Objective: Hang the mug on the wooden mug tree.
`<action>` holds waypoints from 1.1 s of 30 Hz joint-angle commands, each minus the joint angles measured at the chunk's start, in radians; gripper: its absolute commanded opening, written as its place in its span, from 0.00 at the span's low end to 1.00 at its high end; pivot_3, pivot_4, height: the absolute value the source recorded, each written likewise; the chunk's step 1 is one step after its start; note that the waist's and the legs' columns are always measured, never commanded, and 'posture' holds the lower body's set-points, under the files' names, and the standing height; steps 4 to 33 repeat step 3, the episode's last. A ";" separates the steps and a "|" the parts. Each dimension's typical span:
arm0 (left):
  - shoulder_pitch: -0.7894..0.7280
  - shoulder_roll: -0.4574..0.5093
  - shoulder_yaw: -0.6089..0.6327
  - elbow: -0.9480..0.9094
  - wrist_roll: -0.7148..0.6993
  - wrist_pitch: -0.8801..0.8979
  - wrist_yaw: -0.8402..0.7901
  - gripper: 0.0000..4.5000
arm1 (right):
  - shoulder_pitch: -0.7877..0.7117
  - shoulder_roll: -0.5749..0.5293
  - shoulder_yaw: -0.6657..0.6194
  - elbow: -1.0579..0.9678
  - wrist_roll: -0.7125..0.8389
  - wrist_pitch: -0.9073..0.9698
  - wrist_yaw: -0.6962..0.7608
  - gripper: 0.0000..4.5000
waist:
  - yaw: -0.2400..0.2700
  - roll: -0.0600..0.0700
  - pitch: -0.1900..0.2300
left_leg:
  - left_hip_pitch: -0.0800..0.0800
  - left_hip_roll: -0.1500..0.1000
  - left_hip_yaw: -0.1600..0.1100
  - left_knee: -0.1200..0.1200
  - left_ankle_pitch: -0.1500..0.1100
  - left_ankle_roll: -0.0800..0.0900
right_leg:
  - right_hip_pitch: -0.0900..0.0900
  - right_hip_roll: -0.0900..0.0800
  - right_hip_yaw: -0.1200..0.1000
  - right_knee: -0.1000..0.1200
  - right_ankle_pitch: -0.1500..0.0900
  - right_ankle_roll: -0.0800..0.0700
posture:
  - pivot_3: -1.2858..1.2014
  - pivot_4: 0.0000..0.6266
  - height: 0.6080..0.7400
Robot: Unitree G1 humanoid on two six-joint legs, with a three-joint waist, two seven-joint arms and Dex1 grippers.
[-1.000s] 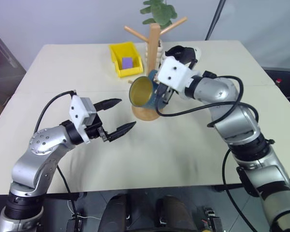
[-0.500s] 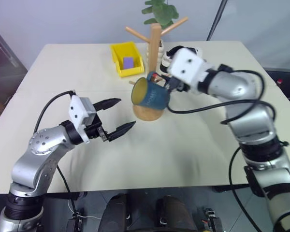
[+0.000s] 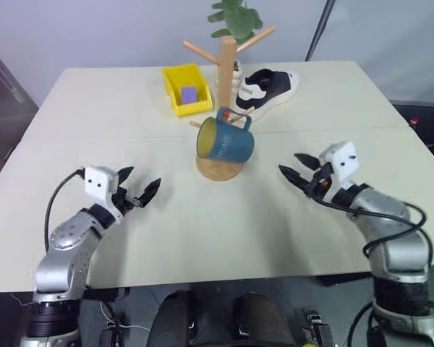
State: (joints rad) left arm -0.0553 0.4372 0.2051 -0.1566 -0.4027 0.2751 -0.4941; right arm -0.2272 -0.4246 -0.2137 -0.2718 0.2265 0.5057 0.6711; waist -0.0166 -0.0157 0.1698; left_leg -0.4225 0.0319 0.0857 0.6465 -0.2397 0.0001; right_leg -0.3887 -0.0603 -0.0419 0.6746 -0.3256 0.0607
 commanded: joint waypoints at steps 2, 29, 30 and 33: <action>0.036 -0.001 0.020 -0.013 0.040 -0.021 0.034 1.00 | 0.003 0.015 -0.032 0.049 0.045 -0.101 -0.018 0.56 | 0.002 0.000 0.000 | 0.000 0.000 0.000 0.000 0.000 0.000 | 0.000 0.000 0.000 0.000 0.000 0.000 | 0.52 0.24 1.00; 0.040 -0.004 0.023 -0.013 0.036 -0.021 0.034 1.00 | 0.001 0.018 -0.031 0.062 0.056 -0.108 -0.020 0.56 | 0.002 0.000 0.000 | 0.000 0.000 0.000 0.000 0.000 0.000 | 0.000 0.000 0.000 0.000 0.000 0.000 | 0.52 0.24 1.00; 0.040 -0.004 0.023 -0.013 0.036 -0.021 0.034 1.00 | 0.001 0.018 -0.031 0.062 0.056 -0.108 -0.020 0.56 | 0.002 0.000 0.000 | 0.000 0.000 0.000 0.000 0.000 0.000 | 0.000 0.000 0.000 0.000 0.000 0.000 | 0.52 0.24 1.00; 0.040 -0.004 0.023 -0.013 0.036 -0.021 0.034 1.00 | 0.001 0.018 -0.031 0.062 0.056 -0.108 -0.020 0.56 | 0.002 0.000 0.000 | 0.000 0.000 0.000 0.000 0.000 0.000 | 0.000 0.000 0.000 0.000 0.000 0.000 | 0.52 0.24 1.00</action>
